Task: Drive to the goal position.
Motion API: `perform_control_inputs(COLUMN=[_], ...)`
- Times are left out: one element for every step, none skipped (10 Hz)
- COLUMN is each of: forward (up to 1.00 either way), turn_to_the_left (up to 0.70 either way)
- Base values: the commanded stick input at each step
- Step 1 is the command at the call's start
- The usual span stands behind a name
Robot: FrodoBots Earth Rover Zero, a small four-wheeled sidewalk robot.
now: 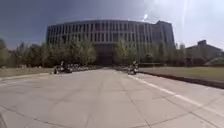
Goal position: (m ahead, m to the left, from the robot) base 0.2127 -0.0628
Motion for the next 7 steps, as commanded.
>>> perform_control_inputs(forward=[0.70,0.70,0.70,0.70,0.70,0.70,0.70], turn_to_the_left=[0.01,0.01,0.01,0.01,0.01,0.01,0.01])
